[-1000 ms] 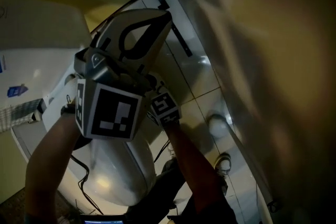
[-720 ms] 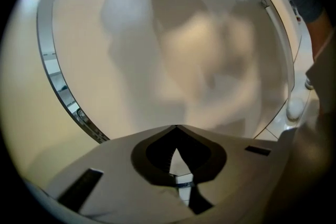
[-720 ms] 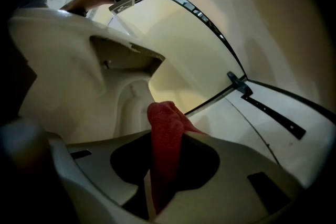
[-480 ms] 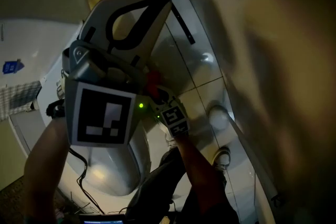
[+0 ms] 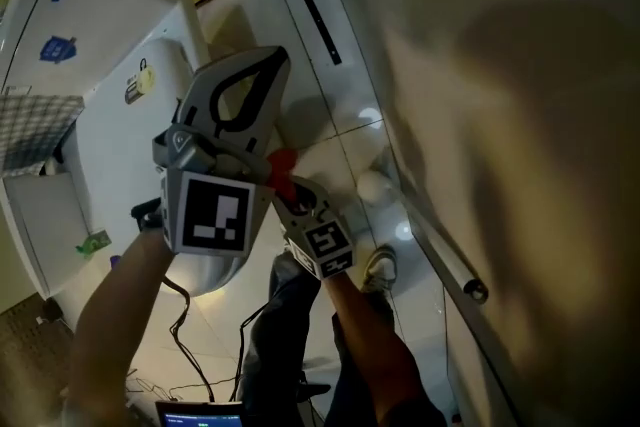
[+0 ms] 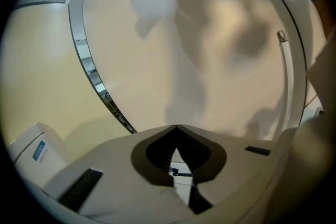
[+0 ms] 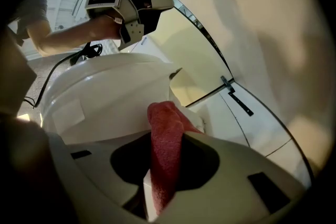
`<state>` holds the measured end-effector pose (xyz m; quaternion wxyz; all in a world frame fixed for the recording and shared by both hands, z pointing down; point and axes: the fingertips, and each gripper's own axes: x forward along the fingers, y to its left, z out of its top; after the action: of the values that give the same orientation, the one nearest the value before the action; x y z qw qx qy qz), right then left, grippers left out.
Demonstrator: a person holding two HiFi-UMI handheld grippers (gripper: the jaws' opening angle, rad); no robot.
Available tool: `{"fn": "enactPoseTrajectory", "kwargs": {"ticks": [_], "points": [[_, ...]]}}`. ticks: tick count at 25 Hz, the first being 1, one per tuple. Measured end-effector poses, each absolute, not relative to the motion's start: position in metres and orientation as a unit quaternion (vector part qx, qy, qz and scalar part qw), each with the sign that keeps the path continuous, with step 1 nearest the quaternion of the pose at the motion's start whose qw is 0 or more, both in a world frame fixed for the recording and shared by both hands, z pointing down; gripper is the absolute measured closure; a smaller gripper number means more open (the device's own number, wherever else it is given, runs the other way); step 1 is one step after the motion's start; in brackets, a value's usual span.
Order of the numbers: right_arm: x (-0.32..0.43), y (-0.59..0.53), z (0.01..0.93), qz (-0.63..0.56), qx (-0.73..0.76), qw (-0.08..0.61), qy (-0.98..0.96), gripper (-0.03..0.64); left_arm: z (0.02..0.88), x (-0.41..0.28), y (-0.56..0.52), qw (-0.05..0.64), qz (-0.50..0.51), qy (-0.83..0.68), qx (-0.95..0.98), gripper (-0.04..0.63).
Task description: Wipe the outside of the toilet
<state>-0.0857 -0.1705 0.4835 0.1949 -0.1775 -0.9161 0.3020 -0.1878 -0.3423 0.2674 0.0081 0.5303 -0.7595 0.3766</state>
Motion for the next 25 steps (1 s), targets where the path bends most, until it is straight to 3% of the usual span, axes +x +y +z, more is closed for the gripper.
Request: {"fn": "enactPoseTrajectory", "kwargs": {"ticks": [6, 12, 25], "points": [[-0.071, -0.199, 0.410, 0.276, -0.156, 0.183, -0.930, 0.526, 0.226, -0.163, -0.306, 0.052, 0.350, -0.794, 0.494, 0.583], [-0.069, -0.225, 0.304, 0.269, -0.091, 0.116, -0.952, 0.526, 0.201, -0.137, -0.259, 0.104, 0.298, -0.812, 0.491, 0.583], [0.034, -0.184, 0.213, 0.276, 0.110, 0.021, -0.955, 0.526, 0.188, -0.021, -0.177, 0.104, 0.251, -0.740, 0.615, 0.583]]}}
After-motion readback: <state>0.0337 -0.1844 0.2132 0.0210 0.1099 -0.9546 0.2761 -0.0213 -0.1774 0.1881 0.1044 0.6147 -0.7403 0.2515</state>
